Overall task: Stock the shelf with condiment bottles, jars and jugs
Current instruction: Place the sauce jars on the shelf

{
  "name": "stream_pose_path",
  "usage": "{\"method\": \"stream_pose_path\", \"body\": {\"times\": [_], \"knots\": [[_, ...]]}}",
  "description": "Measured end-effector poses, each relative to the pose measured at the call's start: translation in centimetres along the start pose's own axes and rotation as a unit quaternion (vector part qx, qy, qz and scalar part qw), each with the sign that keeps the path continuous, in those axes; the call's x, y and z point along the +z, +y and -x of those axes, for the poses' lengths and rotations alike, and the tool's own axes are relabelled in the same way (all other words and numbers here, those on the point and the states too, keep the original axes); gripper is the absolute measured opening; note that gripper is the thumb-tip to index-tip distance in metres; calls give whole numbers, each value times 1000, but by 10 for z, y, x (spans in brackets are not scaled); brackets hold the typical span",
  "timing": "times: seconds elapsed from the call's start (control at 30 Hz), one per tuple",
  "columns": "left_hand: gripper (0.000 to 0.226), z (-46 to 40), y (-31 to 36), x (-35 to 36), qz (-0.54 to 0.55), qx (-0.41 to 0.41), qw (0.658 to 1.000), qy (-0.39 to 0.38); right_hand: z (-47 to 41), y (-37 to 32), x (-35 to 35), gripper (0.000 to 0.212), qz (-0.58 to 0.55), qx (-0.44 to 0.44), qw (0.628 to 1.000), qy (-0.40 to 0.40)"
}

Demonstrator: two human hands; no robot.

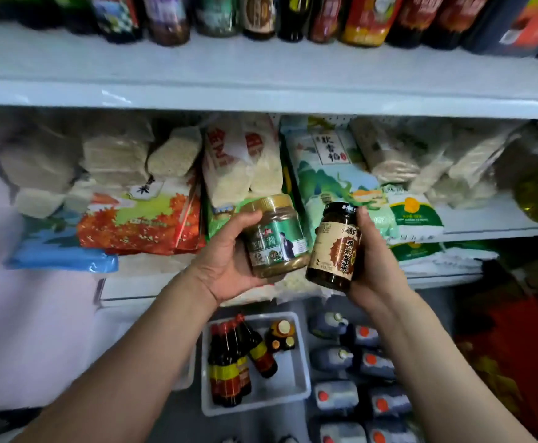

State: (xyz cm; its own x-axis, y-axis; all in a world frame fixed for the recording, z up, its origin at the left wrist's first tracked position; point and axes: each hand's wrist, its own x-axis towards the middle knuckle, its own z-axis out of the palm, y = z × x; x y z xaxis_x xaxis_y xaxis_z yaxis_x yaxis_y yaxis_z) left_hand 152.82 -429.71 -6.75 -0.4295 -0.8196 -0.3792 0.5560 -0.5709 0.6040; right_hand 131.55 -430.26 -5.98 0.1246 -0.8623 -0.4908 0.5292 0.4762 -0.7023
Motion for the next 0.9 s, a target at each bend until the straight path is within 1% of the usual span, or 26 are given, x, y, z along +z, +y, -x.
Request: {"method": "stream_pose_path", "body": {"times": [0.1,0.2,0.23,0.3,0.37,0.43,0.63,0.77,0.83,0.9], "knots": [[53,28,46,34,-13,38,999,-16,31,-39,44,44,-27,-14,999,-24],[45,43,78,61,-42,65,997,-9,49,-67,71,22,-26,-41,997,-65],[41,46,86,68,-52,75,996,-6,52,-75,77,21,-18,-51,995,-79],[37,49,103,81,-67,98,993,2,52,-91,88,30,-2,-80,992,-102],[43,50,117,94,-89,121,989,7,48,-107,96,39,13,-124,984,-126],[46,48,130,104,-108,144,983,26,42,-124,102,42,34,-171,974,-145],[62,24,163,124,-171,226,951,120,10,-166,115,49,138,-272,941,-149],[68,11,176,129,-197,267,916,226,-27,-183,121,61,178,-286,931,-140],[69,3,180,127,-194,281,906,251,-45,-185,126,66,185,-286,930,-139],[67,-4,186,124,-181,301,901,253,-60,-187,133,67,191,-286,929,-136]]}}
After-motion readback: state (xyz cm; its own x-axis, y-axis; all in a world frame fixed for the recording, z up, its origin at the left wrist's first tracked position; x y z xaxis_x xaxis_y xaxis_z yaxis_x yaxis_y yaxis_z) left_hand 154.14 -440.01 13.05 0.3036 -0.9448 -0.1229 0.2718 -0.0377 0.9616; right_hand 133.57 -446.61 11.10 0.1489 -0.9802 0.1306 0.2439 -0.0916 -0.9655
